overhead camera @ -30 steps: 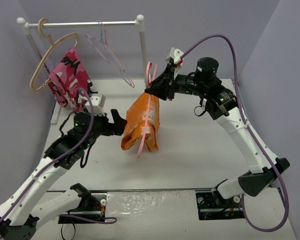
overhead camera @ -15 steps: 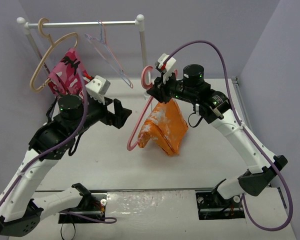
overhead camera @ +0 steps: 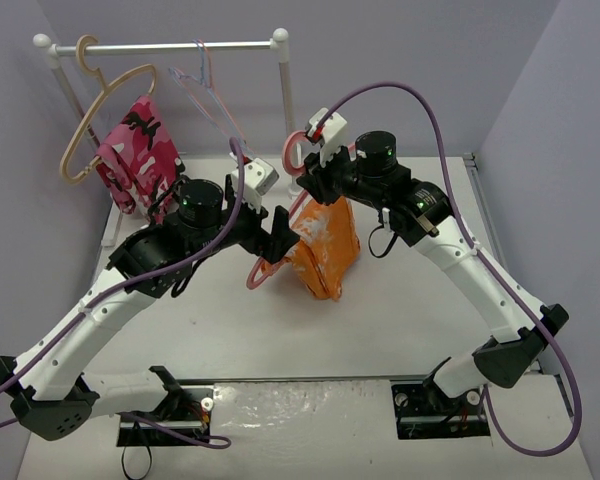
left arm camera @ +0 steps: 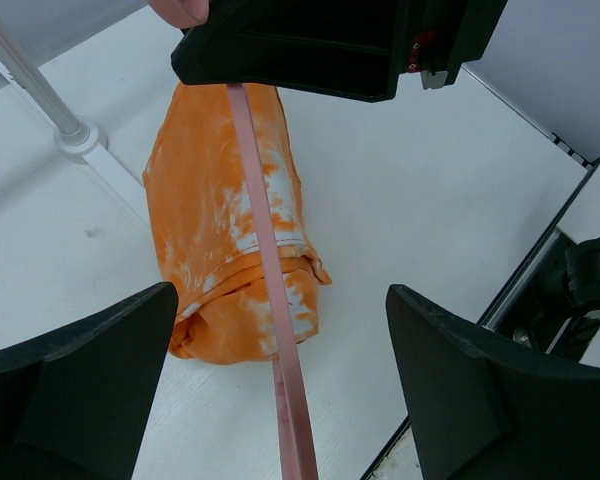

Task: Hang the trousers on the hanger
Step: Place the hanger at the clothesline.

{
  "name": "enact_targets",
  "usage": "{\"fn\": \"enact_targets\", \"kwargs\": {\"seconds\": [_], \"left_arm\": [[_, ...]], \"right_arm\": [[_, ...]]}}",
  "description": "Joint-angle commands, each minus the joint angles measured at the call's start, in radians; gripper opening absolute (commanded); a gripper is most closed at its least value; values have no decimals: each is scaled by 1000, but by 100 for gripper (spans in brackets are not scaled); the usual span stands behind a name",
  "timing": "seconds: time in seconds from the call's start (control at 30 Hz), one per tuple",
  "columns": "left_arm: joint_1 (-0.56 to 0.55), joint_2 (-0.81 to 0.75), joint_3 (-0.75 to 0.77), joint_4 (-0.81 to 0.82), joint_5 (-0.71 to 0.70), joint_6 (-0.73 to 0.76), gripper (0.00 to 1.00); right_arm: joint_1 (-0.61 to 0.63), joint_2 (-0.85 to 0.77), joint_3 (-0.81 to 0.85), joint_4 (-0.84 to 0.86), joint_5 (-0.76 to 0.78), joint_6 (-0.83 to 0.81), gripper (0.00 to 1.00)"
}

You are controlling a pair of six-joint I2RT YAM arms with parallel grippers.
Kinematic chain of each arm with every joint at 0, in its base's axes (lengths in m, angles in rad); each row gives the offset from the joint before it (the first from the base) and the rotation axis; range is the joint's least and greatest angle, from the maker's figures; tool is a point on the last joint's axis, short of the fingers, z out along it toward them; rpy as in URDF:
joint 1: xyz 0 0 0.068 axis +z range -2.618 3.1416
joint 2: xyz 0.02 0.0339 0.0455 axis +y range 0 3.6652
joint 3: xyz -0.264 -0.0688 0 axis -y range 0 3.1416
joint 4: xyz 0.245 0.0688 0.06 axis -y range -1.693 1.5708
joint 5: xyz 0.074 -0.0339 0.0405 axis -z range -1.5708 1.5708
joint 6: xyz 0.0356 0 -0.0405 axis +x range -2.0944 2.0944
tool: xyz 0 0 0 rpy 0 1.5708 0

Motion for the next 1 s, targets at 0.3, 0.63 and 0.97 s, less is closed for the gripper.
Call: {"fn": "enact_targets", "kwargs": {"seconds": [0.3, 0.63, 0.97], "left_arm": [[-35, 76, 64, 39, -82, 9, 51], [-50, 72, 84, 49, -140, -13, 0], [-51, -34, 96, -35, -180, -42, 0]], "right_arm": [[13, -28, 76, 178, 24, -18, 0], [14, -36, 48, 180, 25, -9, 0], [13, -87, -4, 180, 23, 39, 45]]}}
